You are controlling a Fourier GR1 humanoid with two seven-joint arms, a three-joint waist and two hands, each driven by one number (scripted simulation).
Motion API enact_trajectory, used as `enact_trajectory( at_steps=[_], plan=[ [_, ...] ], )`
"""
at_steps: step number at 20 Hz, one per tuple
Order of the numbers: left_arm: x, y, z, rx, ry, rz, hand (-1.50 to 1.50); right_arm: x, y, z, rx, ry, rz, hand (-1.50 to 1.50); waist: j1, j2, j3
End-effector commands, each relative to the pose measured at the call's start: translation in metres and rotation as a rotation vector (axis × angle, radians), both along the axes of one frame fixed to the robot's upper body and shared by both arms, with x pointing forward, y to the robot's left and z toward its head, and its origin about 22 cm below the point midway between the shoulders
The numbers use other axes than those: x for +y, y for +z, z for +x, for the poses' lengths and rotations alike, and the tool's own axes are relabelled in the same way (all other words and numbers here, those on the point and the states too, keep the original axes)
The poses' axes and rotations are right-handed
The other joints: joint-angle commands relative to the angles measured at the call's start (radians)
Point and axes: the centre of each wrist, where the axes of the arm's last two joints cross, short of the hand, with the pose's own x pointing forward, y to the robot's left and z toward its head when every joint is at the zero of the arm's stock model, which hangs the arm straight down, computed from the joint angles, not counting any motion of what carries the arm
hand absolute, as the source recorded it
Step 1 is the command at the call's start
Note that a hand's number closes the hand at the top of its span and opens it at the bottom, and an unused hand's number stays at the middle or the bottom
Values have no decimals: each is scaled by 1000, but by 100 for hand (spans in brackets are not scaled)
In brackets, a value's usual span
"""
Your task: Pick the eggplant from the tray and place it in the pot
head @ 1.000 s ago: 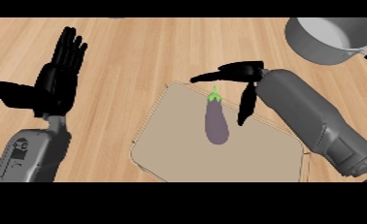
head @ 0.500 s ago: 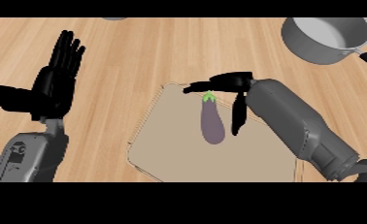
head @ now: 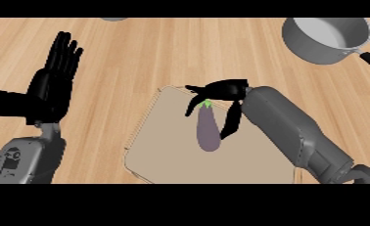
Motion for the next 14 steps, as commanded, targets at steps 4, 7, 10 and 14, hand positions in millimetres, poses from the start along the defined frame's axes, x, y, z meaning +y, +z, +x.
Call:
enact_trajectory(
  at_steps=[4, 7, 10, 14],
  plan=[
    [3, 1, 0, -6, 20, 1, 0, 35, -22, -28, 63, 180, 184, 150, 6, 7, 5],
    [-1, -10, 2, 8, 19, 0, 0, 27, -5, -28, 58, 221, 185, 150, -12, 2, 4],
    [21, 30, 5, 7, 15, 6, 0, 24, -21, -32, 25, 177, 194, 150, 1, 4, 5],
    [7, 3, 4, -1, -19, 13, 0, 17, 12, 10, -177, -168, 77, 150, 23, 13, 5]
  ],
)
